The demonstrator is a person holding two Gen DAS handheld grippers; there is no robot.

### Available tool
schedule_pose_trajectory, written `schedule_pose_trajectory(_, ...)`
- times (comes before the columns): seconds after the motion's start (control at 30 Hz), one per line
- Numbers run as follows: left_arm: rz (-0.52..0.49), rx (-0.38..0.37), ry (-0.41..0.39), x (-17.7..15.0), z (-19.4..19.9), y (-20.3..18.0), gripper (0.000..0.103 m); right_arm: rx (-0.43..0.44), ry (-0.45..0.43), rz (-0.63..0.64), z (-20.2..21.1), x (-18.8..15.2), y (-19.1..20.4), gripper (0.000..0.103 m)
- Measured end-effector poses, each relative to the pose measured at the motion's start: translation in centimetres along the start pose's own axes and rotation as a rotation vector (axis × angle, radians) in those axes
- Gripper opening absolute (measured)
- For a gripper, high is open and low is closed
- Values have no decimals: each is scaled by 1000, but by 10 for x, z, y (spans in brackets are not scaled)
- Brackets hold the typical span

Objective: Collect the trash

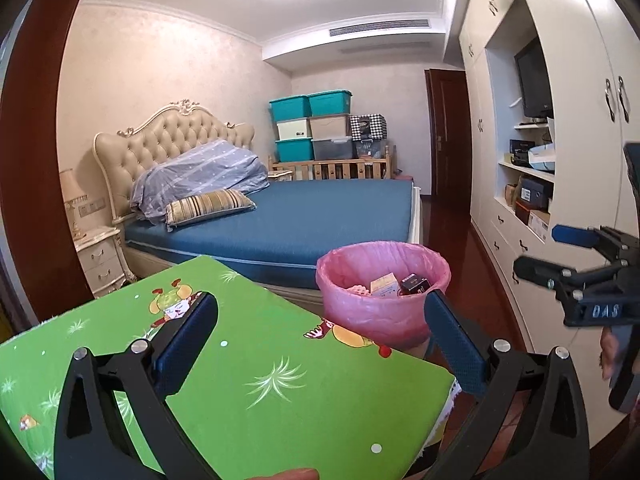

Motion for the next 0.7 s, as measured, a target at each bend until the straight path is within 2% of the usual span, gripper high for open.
schedule_pose_trajectory(0.7,3,-31,67,-4,-23,-7,97,31,1,31,2,-2,10,99)
Point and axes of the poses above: each gripper's, at about its wrist camera, not at the fingertips, and z roughly against the way its jaws point, y to its left, x to its top, the point moved 7 cm from there along -z, roughly the way its jaws point, and after that the axes turned 10 degrees about y, right-handed, at the moved point
